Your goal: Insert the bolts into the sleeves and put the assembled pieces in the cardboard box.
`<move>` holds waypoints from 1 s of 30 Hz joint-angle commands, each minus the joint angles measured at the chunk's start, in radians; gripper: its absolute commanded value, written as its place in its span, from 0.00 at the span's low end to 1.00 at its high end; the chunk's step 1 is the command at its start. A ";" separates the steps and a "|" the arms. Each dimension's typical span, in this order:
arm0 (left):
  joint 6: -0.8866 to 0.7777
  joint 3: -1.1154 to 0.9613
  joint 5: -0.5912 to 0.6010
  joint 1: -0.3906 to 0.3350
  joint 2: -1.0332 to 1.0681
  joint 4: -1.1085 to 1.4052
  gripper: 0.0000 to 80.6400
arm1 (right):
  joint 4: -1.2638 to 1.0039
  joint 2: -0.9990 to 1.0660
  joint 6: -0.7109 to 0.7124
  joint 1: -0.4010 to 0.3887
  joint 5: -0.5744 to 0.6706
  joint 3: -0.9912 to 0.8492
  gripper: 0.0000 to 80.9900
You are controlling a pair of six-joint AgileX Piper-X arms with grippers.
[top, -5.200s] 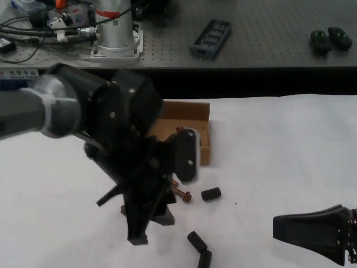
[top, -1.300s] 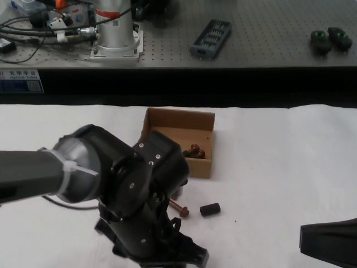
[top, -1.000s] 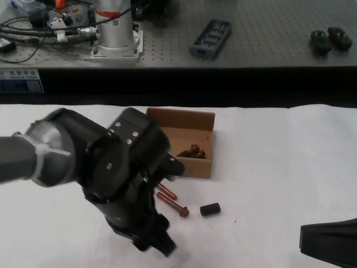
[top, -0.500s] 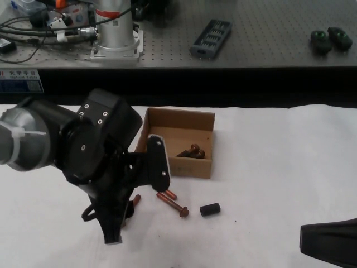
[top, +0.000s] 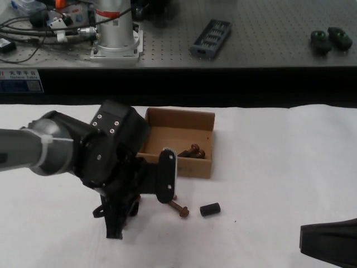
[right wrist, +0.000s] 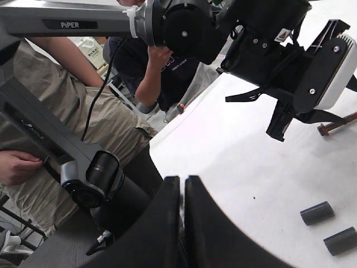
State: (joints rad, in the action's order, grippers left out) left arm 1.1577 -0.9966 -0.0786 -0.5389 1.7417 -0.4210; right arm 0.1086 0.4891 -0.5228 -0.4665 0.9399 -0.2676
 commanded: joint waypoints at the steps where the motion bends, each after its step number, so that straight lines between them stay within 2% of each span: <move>1: -0.030 -0.019 -0.007 0.041 0.000 0.063 0.40 | -0.002 -0.006 -0.001 -0.002 0.012 -0.006 0.05; 8: -0.036 -0.028 -0.007 0.058 0.000 0.056 0.40 | -0.002 -0.006 -0.001 -0.002 0.012 -0.006 0.05; 30: -0.213 -0.025 -0.022 0.073 0.002 -0.125 0.37 | -0.010 -0.006 -0.001 -0.002 0.014 -0.006 0.05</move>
State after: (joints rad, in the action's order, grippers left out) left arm 0.9704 -1.0128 -0.0903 -0.4688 1.7414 -0.5240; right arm 0.1086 0.4891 -0.5228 -0.4665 0.9399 -0.2676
